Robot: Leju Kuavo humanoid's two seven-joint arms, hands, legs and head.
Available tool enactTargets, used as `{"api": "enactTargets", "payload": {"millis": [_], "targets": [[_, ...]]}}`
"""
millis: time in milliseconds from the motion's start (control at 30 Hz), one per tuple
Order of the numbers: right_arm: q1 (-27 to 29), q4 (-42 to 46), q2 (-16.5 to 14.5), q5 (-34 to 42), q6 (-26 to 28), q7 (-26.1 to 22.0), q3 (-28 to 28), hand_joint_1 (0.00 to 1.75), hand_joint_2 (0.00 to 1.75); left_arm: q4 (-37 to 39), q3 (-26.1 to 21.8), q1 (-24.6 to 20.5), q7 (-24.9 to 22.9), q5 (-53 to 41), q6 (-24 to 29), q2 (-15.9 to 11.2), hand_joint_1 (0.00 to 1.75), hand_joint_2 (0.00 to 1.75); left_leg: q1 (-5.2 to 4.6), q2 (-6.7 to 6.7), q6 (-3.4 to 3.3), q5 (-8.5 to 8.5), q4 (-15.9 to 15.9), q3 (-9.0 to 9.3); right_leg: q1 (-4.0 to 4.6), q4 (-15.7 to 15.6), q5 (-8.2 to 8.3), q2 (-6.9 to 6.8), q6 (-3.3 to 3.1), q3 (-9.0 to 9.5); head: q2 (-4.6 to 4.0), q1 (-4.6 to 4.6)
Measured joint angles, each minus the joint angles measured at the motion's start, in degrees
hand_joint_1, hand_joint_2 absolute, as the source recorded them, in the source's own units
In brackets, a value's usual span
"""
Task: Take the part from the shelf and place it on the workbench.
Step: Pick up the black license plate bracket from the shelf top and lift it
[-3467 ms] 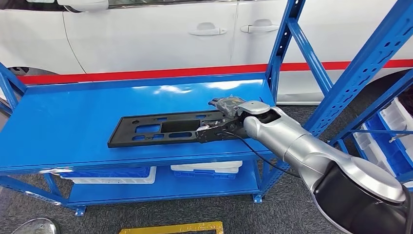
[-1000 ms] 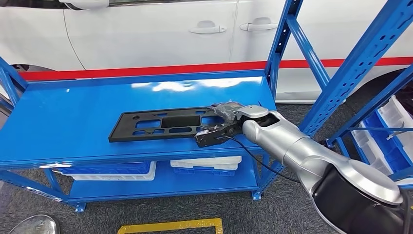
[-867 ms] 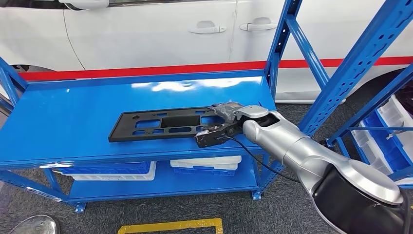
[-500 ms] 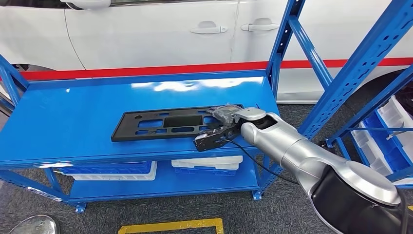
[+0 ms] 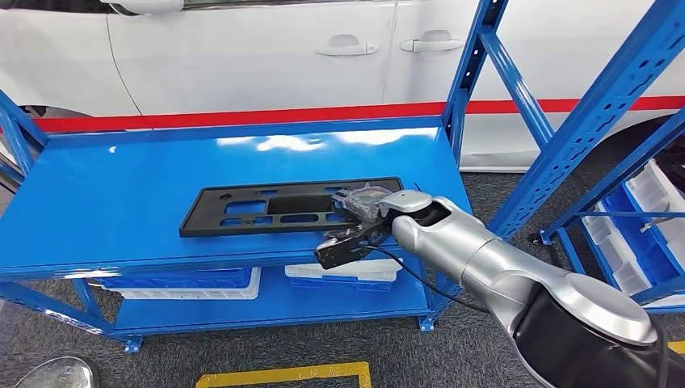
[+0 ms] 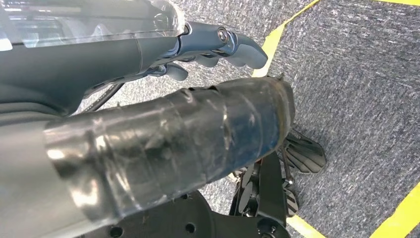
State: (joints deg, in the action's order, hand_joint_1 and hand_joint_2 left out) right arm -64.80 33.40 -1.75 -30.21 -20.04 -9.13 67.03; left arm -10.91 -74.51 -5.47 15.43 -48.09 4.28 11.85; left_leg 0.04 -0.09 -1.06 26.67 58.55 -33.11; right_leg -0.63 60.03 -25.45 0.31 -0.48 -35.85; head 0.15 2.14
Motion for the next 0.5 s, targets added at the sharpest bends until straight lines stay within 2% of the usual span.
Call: {"api": "enactTargets", "payload": {"millis": [33,167,233,267,367,400,500], "targets": [[0.00,0.08,0.00,0.02,-0.06,0.01,0.06,0.00,0.00,0.00,0.00,0.00,0.00,-0.02,-0.01,0.00,0.00,0.00,0.00,0.00,0.00,0.00,0.00,0.00,0.00,0.00,0.00,0.00,0.00,0.00,0.00,0.00],[0.01,0.15,0.00,0.19,-0.12,0.05,0.13,0.00,1.75,0.00,0.00,0.00,-0.04,-0.05,-0.06,0.00,0.00,0.00,0.00,0.00,0.00,0.00,0.00,0.01,0.00,0.00,0.01,0.00,0.01,0.01,0.00,0.00],[0.01,0.16,0.00,0.42,-0.04,0.21,0.14,0.00,1.75,0.00,0.00,0.00,-0.19,-0.13,-0.06,0.00,0.00,0.00,0.00,0.00,0.00,0.00,0.00,0.02,0.01,0.01,0.01,0.00,0.01,0.01,0.00,0.00],[0.01,0.17,0.00,0.65,-0.01,0.37,0.14,0.37,1.75,0.00,0.00,0.00,-0.26,-0.20,-0.06,0.00,0.00,0.00,0.00,0.00,0.00,-0.01,0.00,0.02,0.01,0.01,0.01,0.00,0.01,0.01,0.00,0.00],[0.04,0.18,0.01,1.41,-0.05,0.79,0.14,1.68,1.75,0.00,0.00,0.00,-0.36,-0.36,-0.06,0.00,0.00,0.00,0.00,0.00,0.00,-0.01,0.00,0.02,0.01,0.01,0.01,0.00,0.01,0.01,0.00,0.00],[0.04,0.18,0.01,1.49,0.08,0.84,0.14,1.75,1.75,0.00,0.00,0.00,-0.36,-0.37,-0.07,0.00,0.00,0.00,0.00,0.00,0.00,0.00,0.00,0.02,0.01,0.01,0.01,0.00,0.01,0.01,0.00,0.00],[0.14,0.20,0.03,1.30,1.16,0.86,0.15,1.75,1.75,0.00,0.00,0.00,-0.35,-0.40,-0.08,0.00,0.00,0.00,0.00,0.00,0.00,0.00,0.00,0.02,0.00,0.00,0.01,0.00,0.01,0.01,0.00,0.00]]}}
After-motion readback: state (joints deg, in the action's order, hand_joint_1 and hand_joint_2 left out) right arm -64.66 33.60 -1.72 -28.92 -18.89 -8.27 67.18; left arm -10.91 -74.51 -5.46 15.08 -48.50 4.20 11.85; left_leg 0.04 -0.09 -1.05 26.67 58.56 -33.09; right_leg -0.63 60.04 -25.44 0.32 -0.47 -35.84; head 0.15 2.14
